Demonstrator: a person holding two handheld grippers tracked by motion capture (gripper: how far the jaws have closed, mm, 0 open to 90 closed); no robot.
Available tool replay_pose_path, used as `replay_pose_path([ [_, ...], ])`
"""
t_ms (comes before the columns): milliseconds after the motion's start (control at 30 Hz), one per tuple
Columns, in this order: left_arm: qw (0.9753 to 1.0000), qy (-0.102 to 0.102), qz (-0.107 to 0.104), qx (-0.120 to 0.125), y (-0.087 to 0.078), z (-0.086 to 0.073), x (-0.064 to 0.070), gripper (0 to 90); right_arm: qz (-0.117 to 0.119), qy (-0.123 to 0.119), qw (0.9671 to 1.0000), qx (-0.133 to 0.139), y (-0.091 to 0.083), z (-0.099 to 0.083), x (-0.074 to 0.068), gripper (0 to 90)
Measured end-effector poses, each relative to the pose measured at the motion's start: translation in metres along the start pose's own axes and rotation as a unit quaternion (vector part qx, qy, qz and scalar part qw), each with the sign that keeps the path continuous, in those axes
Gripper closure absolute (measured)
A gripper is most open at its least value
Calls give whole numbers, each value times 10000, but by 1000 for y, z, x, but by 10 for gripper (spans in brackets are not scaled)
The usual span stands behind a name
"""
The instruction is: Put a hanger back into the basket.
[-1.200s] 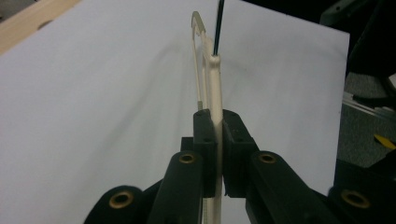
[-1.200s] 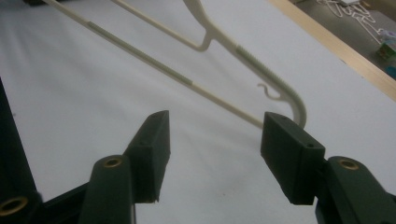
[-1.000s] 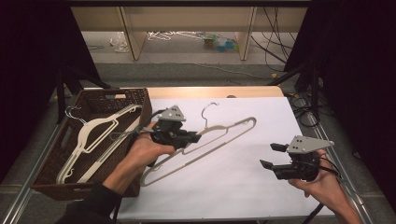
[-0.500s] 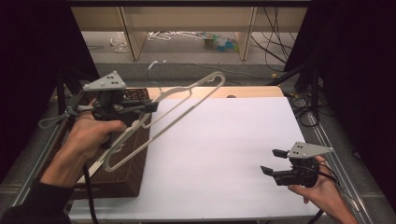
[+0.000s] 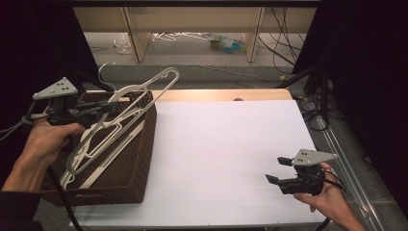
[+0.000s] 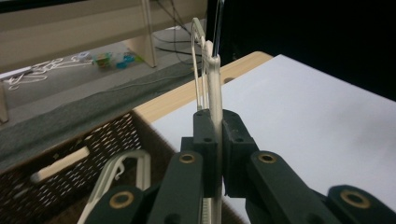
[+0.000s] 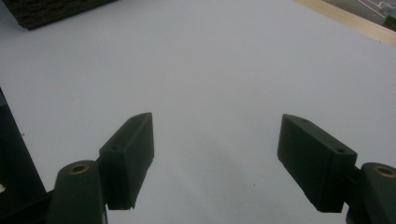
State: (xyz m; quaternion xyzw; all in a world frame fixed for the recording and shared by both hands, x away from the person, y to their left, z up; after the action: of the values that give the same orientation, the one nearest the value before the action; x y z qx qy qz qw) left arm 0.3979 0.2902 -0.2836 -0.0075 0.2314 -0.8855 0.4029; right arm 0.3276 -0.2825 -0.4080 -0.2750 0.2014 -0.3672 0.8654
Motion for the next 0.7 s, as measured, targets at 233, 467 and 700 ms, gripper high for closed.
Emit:
replay_pose_path([
  [233,9997,-148,198,76,-12,-33,-22,858,31,22,10000,-73,2,-3,0,284],
  [467,9993,-200,296,-116,-16,-64,-37,858,41,13,9999,-104,3,-4,-1,285],
  [700,9984,-343,330,-300,-14,-91,-43,858,51,31,9999,-140,4,-5,-1,285],
])
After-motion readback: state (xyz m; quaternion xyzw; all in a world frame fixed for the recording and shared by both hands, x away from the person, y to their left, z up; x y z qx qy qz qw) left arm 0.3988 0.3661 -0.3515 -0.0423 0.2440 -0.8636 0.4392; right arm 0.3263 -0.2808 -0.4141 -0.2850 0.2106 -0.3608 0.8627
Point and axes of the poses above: each handheld gripper's, and its own axes: y roughly forward along the jaws, z roughly out of its top, x roughly to its right, the point moved 2 cm from there along y, roughly forward along the jaws, and after that the axes turned 13 degrees about y, right-handed, at the moved point
